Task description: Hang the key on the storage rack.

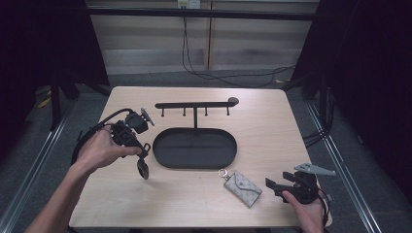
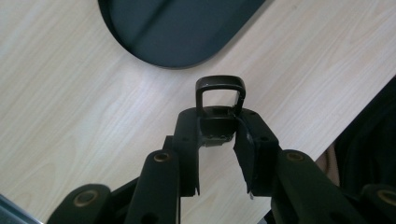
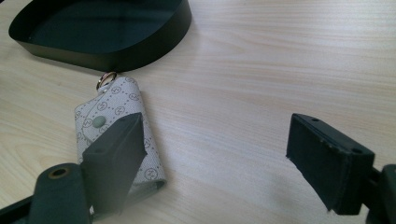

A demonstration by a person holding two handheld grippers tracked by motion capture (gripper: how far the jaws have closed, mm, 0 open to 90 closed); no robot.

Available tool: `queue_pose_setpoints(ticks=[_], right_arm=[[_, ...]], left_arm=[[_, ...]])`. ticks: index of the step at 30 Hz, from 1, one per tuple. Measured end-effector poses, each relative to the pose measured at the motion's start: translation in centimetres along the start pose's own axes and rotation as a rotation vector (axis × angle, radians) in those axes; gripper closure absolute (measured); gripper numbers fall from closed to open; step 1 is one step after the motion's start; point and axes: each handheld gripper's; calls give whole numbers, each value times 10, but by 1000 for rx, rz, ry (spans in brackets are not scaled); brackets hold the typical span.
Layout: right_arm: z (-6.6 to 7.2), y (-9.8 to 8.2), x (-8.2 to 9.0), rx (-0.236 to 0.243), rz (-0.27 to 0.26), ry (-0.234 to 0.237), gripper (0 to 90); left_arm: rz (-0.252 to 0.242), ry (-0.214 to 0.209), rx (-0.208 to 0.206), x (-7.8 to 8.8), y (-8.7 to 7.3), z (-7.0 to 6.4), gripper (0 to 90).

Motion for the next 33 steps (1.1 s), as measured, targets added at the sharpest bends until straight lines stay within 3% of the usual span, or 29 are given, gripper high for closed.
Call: queue_pose_setpoints(ticks=[8, 21, 29, 33], right_arm=[[-1, 0, 0, -8, -5, 1, 194], [-1, 0, 2, -6, -19, 5, 189], [0, -1, 3, -2, -24, 7, 188], [0, -1, 3, -1, -22, 10, 187]], left_arm=[[-1, 19, 25, 12, 13, 3, 709], [10, 3, 48, 17, 30, 13, 708], [18, 18, 70, 20, 45, 16, 708], [-6, 9, 89, 25, 52, 18, 708]])
Point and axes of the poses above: each handheld gripper's, and its own axes: x roughly backward along the jaws, y roughly out of its top, z roughly to its left, and after that the axes turned 2 degrees about y, right-handed
